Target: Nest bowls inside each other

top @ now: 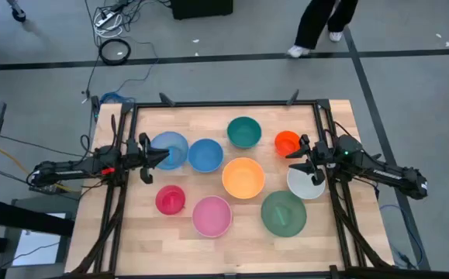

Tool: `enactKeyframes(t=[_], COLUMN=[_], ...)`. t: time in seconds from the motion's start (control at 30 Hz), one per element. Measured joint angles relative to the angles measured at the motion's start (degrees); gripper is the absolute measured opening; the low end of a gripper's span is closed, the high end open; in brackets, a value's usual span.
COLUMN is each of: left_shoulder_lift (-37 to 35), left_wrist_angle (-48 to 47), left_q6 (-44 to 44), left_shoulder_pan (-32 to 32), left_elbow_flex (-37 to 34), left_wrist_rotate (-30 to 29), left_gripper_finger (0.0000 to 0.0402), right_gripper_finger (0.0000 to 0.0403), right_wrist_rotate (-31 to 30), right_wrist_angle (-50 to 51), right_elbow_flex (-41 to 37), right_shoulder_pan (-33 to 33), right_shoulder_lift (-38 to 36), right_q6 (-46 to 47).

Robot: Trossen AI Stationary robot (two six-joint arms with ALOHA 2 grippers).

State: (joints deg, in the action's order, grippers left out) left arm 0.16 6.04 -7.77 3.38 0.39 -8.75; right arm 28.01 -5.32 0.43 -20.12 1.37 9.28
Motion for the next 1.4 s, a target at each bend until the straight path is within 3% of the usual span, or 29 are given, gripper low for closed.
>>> enactKeyframes(t=[0.9, 1.1, 1.3, 1.4], left_shoulder_lift=[0.0, 0.0, 0.0, 0.0], left_wrist_angle=[0.0, 0.6, 6.6, 10.0], left_q6=[0.0, 0.0, -0.2, -0.2], left_shoulder_pan=[0.0, 0.0, 0.0, 0.0], left_elbow_flex=[0.0, 0.0, 0.0, 0.0], left_wrist_rotate=[0.0, 0.0, 0.0, 0.0], left_gripper_finger=[0.0060, 0.0060, 0.0060, 0.0060], right_gripper_finger=[0.0160, 0.0160, 0.0160, 0.0160], right_wrist_rotate=[0.0, 0.0, 0.0, -1.9], right_wrist_angle=[0.0, -3.9, -13.5, -17.5], right_elbow_flex=[0.0, 0.0, 0.0, 0.0], right_shoulder_pan=[0.0, 0.0, 0.2, 0.2], right_shoulder_lift=[0.0, 0.0, 0.0, 0.0], right_q6=[0.0, -3.2, 10.7, 11.9])
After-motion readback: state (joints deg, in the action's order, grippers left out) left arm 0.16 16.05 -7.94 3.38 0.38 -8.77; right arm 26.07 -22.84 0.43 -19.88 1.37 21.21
